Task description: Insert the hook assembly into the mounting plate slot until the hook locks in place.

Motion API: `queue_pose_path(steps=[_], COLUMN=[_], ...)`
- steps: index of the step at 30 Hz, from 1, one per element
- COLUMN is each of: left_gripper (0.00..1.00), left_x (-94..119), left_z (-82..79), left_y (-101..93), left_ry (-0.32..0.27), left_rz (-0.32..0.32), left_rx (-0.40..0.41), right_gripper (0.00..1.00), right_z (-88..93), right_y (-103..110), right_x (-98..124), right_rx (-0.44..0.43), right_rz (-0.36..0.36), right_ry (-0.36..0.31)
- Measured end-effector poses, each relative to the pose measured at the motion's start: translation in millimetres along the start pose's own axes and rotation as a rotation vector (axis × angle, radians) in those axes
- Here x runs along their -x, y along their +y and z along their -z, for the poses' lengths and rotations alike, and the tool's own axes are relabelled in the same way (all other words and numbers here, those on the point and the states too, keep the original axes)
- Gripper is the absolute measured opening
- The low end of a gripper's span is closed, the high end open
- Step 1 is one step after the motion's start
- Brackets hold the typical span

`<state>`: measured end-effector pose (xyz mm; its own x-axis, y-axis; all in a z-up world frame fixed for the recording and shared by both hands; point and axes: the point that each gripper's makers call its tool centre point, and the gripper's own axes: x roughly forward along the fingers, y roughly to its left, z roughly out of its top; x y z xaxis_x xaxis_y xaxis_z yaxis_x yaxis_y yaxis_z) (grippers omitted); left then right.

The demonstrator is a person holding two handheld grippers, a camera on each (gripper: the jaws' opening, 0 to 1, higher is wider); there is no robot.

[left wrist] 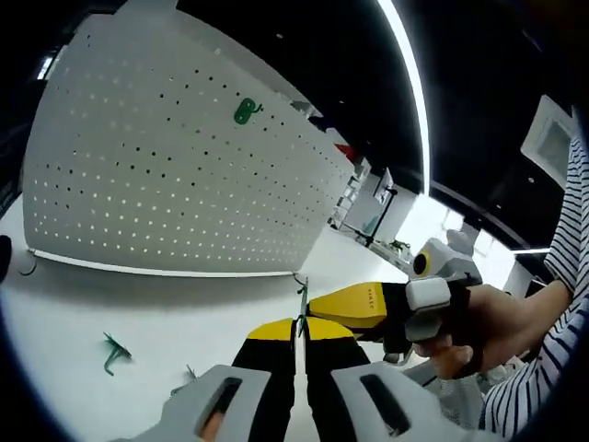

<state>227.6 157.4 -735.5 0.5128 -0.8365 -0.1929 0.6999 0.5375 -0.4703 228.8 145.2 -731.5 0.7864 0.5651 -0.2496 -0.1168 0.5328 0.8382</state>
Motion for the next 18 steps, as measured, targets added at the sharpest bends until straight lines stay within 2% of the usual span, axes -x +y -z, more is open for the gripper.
queue_pose_path(steps=[2,6,16,18], left_gripper=[0.01,0.01,0.01,0.01], left_x=[0.2,-0.1,-0.3,1.2], left_z=[-2.4,-5.8,-5.3,-5.5], left_y=[0.6,1.6,0.7,0.7], left_ry=[-0.008,-0.014,-0.002,0.000], left_rz=[-0.002,0.001,0.014,0.015], left_rx=[-0.012,-0.019,-0.087,-0.099], right_gripper=[0.02,0.02,0.01,0.00], right_z=[-0.9,-3.7,-3.5,-2.5], right_y=[2.4,3.1,3.6,8.0], right_x=[-0.5,-2.8,-2.3,-3.4], right_rx=[0.005,-0.076,-0.071,-0.109], right_rz=[-0.003,-0.013,-0.004,-0.039], right_ry=[-0.008,-0.027,-0.041,-0.028])
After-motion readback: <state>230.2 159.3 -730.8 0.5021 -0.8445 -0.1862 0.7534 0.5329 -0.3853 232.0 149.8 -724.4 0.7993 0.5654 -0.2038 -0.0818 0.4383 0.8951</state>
